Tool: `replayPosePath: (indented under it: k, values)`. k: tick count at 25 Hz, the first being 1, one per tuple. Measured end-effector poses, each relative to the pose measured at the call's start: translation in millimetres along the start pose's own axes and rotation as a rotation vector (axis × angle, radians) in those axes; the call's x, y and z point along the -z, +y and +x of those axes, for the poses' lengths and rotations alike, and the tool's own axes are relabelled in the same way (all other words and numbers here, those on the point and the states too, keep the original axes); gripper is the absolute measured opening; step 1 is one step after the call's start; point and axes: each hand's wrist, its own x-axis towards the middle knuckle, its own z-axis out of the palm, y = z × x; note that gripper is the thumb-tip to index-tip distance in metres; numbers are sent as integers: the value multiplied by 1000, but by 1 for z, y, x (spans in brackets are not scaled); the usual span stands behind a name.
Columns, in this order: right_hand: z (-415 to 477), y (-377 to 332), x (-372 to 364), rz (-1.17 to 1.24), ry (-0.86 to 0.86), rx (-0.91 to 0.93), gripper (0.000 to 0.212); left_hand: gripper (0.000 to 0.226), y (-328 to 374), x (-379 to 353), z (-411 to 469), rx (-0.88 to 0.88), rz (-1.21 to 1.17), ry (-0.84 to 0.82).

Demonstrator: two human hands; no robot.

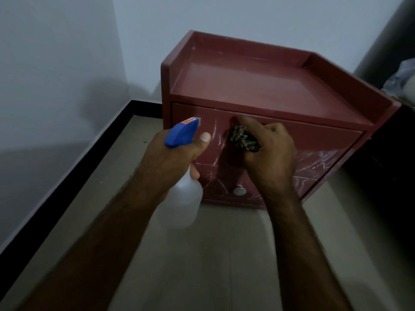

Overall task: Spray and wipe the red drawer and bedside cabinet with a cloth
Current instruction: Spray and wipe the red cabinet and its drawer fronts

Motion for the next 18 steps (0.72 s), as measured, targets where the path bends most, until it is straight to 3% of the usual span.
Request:
replayPosePath:
  k: [3,5,9,12,15,18]
  values:
    - [-2,-1,-4,124,42,-34,74,28,1,1,1,-4,-17,-12]
    - [-4,5,0,461,111,-253,65,39,0,3,1,5,-7,-15]
    - [-14,8,12,1071,267,-708,64,34,-6,6,0,12,-18,10]
    - [-30,7,15,1330,163,-917,64,27,-11,5,0,-10,-49,7]
    - [-41,-2,16,1485,-5,-974,72,32,-13,4,1,2,-73,3]
    - [-50,-11,12,1531,-41,-1001,72,29,-15,5,1,-13,-88,-4]
